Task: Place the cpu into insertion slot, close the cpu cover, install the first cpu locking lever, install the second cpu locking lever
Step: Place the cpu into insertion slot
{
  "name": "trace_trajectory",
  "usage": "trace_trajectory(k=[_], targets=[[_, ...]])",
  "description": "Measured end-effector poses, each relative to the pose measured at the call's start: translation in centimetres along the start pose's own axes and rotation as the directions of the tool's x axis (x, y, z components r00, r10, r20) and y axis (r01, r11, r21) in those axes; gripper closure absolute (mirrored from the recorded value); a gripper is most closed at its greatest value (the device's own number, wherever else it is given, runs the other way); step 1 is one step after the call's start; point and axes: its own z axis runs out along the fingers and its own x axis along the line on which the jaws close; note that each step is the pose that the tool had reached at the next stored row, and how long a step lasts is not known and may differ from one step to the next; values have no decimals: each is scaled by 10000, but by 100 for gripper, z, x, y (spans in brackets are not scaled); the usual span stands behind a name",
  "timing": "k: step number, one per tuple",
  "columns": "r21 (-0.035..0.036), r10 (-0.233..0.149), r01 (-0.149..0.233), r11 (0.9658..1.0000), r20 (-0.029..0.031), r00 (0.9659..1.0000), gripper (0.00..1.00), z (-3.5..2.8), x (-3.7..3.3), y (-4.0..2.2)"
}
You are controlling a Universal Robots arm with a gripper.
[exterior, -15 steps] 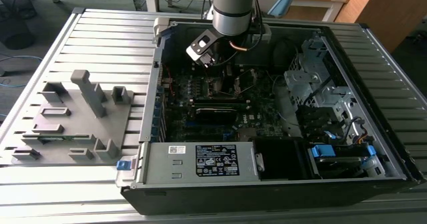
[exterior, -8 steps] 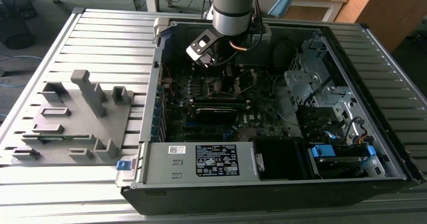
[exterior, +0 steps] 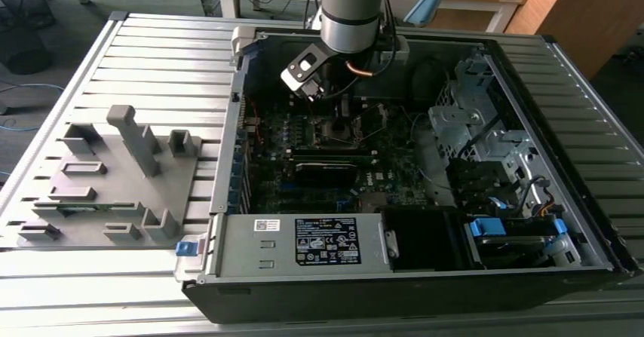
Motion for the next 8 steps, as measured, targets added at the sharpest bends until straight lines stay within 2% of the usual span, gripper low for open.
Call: trace_trajectory(k=[1, 3, 8], targets=[[0, 0, 0, 10000, 0, 10000, 76, 0, 0, 0], [0, 0, 0, 10000, 0, 10000, 88, -1, 0, 0], [0, 0, 0, 10000, 0, 10000, 90, -4, 0, 0]])
